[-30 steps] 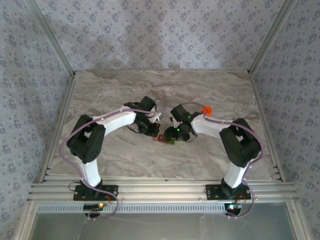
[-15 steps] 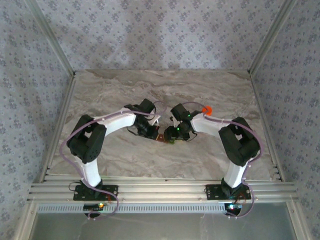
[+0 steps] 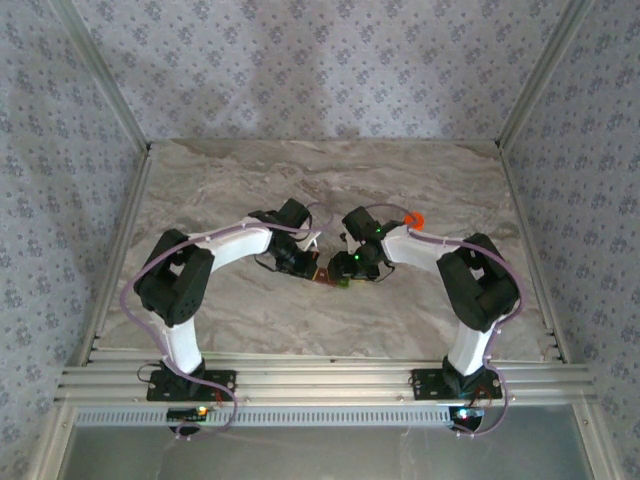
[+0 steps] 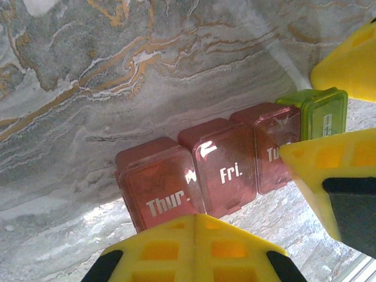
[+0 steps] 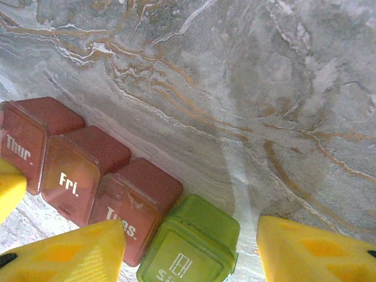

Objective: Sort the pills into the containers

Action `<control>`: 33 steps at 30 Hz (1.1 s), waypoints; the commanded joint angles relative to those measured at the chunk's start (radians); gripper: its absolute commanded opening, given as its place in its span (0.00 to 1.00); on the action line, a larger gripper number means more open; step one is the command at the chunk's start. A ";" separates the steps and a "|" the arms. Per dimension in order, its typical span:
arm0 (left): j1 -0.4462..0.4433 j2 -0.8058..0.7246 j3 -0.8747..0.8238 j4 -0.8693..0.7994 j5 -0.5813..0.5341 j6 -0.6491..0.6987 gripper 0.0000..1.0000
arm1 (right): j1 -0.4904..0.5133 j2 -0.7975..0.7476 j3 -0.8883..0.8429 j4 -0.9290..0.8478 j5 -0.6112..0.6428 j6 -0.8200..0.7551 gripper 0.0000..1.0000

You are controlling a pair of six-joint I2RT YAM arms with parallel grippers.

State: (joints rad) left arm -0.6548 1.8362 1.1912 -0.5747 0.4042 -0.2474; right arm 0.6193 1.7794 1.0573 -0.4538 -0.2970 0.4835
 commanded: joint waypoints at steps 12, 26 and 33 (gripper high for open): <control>-0.003 0.029 -0.065 0.013 -0.029 -0.010 0.00 | -0.010 0.069 -0.015 -0.002 0.046 0.022 0.62; -0.002 -0.032 0.042 -0.030 -0.042 -0.009 0.01 | -0.028 0.072 -0.005 0.002 0.024 0.029 0.62; -0.001 -0.049 0.086 -0.042 -0.049 -0.012 0.02 | -0.032 0.064 -0.010 0.004 0.022 0.027 0.62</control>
State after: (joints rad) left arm -0.6548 1.8320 1.2480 -0.5804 0.3695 -0.2558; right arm 0.5949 1.7889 1.0630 -0.4564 -0.3317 0.5018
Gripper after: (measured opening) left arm 0.042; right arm 0.620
